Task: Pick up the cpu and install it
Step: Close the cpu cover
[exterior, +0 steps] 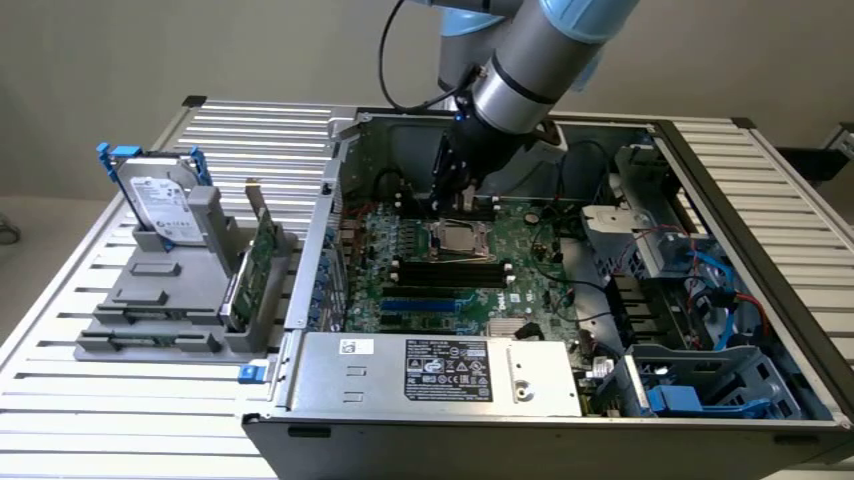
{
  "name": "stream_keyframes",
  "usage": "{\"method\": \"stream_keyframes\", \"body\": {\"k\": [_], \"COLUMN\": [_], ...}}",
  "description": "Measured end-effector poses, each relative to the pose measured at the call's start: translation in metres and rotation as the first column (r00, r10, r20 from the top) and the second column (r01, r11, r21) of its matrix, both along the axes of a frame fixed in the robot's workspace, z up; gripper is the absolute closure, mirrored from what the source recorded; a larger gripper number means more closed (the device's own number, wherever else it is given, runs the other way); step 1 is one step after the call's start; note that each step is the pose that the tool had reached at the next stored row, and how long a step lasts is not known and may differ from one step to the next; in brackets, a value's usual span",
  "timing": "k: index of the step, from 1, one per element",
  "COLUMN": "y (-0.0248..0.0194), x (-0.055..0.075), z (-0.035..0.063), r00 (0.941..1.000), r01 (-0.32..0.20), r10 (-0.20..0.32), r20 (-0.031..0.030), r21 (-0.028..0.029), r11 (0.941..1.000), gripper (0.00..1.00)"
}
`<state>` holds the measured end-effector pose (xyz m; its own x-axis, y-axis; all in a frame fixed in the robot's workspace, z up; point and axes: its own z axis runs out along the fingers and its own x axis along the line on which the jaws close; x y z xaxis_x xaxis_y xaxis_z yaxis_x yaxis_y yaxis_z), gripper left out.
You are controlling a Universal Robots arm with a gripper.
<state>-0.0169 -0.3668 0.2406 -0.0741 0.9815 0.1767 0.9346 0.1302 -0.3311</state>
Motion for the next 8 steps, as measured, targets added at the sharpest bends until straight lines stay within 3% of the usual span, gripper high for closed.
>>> {"method": "stream_keyframes", "body": {"k": [4,8], "y": [0.0019,0.0030], "x": [-0.0075,-0.0081], "z": [-0.0010,-0.0014], "r00": [0.9999,0.9999], "r01": [-0.001,-0.003], "r10": [0.002,0.004], "r20": [0.0114,0.0117], "r21": [-0.0073,-0.0153], "r11": [1.0000,0.9999], "gripper": [0.89,0.89]}}
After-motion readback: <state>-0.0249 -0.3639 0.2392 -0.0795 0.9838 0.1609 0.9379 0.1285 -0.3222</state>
